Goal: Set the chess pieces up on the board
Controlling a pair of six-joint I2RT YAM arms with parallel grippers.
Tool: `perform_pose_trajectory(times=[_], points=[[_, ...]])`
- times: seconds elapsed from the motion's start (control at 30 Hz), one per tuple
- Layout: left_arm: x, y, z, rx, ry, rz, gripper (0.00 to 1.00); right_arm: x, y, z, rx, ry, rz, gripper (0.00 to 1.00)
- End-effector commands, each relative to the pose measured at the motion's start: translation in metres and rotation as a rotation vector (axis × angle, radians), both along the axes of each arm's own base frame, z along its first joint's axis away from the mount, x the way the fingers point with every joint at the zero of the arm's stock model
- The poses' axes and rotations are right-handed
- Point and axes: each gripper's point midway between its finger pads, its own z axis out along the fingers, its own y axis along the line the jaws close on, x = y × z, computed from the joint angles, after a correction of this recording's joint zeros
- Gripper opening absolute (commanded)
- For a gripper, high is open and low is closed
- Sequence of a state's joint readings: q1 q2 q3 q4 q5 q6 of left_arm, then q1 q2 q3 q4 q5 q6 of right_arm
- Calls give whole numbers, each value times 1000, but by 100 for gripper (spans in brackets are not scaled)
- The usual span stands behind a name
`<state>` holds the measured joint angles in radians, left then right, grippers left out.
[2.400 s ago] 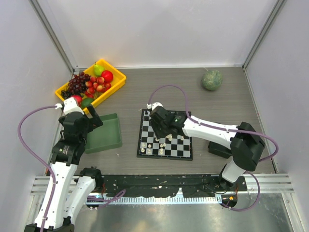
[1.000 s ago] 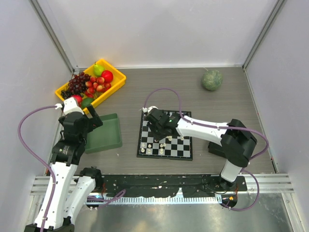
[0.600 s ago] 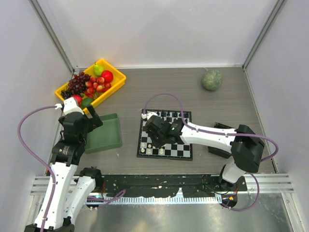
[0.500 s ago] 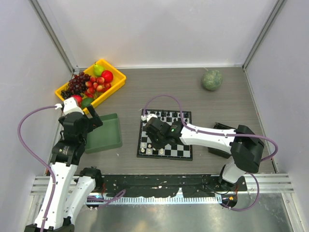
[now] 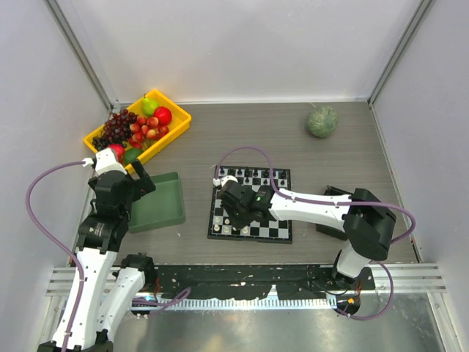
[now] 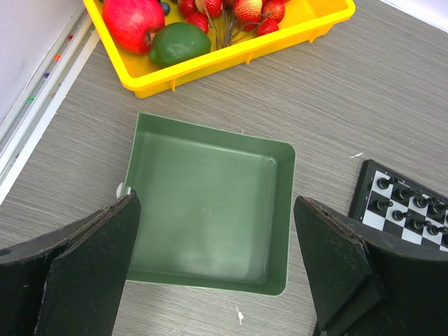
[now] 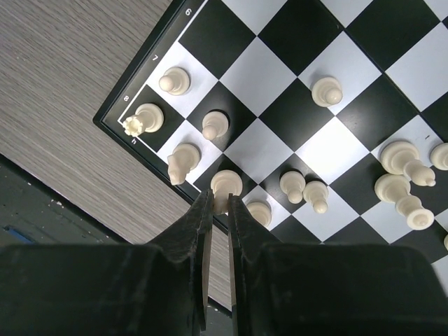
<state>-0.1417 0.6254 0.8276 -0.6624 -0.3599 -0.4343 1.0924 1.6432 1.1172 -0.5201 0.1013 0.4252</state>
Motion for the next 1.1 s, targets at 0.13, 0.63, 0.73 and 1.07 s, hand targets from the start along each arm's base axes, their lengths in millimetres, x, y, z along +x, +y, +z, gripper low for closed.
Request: perform_pose_trajectory(times=[0.13,0.63,0.73,1.07], points=[[4,2,8,7,-35,11,99,-3,9,1,22,1,15,15],[5,2,8,6,-35,11,99,-4,8,-5,2,-3,32,28],[6,2,8,5,-37,10,99,-1,6,2,3,-23,34,37],[4,3,13,6,-47,12,99,35,1,51,19,-211,-16,42]])
